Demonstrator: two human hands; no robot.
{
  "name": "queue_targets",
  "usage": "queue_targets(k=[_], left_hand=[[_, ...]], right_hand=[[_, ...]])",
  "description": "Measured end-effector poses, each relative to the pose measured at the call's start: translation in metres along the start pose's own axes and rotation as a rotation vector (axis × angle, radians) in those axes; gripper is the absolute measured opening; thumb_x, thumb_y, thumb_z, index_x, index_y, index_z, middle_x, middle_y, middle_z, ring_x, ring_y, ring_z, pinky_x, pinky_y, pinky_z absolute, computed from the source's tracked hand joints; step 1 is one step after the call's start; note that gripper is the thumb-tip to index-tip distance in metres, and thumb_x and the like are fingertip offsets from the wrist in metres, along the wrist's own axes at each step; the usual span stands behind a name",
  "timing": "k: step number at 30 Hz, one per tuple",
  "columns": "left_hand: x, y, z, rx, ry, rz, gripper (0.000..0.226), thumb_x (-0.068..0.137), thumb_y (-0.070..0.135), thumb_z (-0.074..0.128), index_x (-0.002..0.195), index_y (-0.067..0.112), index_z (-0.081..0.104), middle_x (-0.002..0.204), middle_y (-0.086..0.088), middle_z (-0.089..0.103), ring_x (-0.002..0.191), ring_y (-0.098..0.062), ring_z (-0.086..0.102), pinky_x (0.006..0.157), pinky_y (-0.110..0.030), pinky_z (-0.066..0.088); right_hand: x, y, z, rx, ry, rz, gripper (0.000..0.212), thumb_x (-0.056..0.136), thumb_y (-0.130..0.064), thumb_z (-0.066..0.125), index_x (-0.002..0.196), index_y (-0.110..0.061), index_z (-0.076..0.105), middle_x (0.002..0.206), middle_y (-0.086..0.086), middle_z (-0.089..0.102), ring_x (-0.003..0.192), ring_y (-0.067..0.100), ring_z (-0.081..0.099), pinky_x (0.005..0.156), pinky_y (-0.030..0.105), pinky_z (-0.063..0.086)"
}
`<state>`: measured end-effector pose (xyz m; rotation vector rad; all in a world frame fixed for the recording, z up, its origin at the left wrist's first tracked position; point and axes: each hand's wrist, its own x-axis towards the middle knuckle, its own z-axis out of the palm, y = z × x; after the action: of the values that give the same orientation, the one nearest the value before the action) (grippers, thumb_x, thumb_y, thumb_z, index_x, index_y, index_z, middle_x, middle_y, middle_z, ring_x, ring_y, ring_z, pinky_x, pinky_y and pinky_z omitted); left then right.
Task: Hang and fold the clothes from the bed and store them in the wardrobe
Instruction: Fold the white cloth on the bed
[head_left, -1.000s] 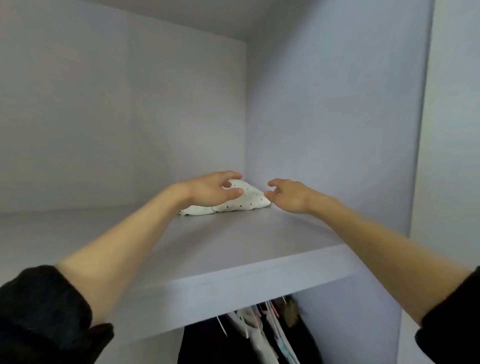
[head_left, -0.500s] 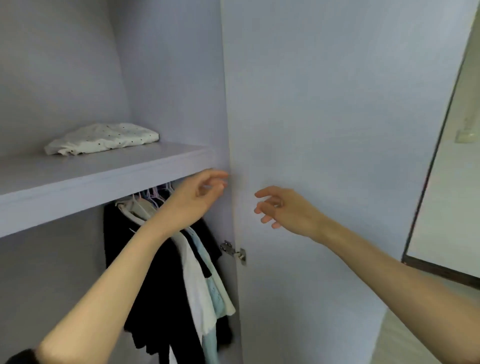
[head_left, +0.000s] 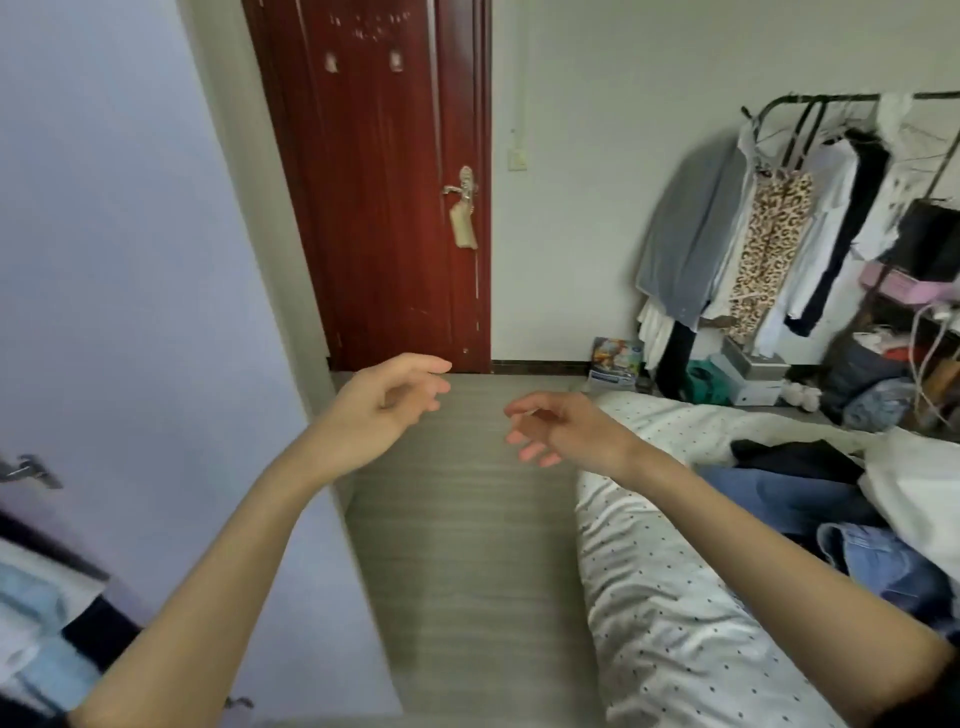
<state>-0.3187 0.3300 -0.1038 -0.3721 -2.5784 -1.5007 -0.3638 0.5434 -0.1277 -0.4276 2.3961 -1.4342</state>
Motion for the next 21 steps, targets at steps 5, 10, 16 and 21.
queue_targets(k=[5, 10, 16, 21], left_hand=[[0.066, 0.017, 0.151, -0.091, -0.215, 0.02, 0.023, 0.097, 0.012, 0.046, 0.107, 0.029, 0.056, 0.106, 0.003, 0.065, 0.092, -0.006, 0.064, 0.084, -0.025, 0.052], [0.126, 0.034, 0.274, -0.141, -0.444, 0.032, 0.019, 0.097, 0.021, 0.046, 0.104, 0.035, 0.057, 0.103, 0.012, 0.065, 0.087, 0.003, 0.065, 0.079, -0.021, 0.053], [0.191, 0.042, 0.401, -0.153, -0.675, 0.065, 0.019, 0.099, 0.018, 0.044, 0.107, 0.029, 0.057, 0.101, 0.01, 0.065, 0.09, -0.003, 0.063, 0.076, -0.02, 0.051], [0.268, 0.036, 0.504, -0.122, -0.851, 0.105, 0.018, 0.099, 0.016, 0.044, 0.107, 0.027, 0.056, 0.104, 0.007, 0.064, 0.094, -0.007, 0.061, 0.079, -0.022, 0.05]], right_hand=[[-0.062, 0.101, -0.117, 0.068, 0.211, 0.168, 0.018, 0.098, -0.019, 0.048, 0.114, -0.015, 0.055, 0.091, 0.001, 0.065, 0.072, 0.013, 0.062, 0.066, 0.02, 0.048], [-0.113, 0.176, -0.197, 0.135, 0.423, 0.304, 0.012, 0.098, -0.016, 0.047, 0.109, -0.016, 0.053, 0.083, -0.001, 0.064, 0.069, 0.012, 0.059, 0.066, 0.025, 0.047], [-0.144, 0.25, -0.273, 0.051, 0.654, 0.478, 0.018, 0.097, -0.014, 0.047, 0.111, -0.01, 0.057, 0.095, 0.008, 0.066, 0.076, 0.017, 0.06, 0.063, 0.019, 0.046], [-0.135, 0.322, -0.349, -0.116, 0.775, 0.667, 0.027, 0.094, -0.021, 0.052, 0.12, -0.013, 0.059, 0.111, 0.008, 0.065, 0.101, 0.021, 0.059, 0.084, 0.027, 0.045]])
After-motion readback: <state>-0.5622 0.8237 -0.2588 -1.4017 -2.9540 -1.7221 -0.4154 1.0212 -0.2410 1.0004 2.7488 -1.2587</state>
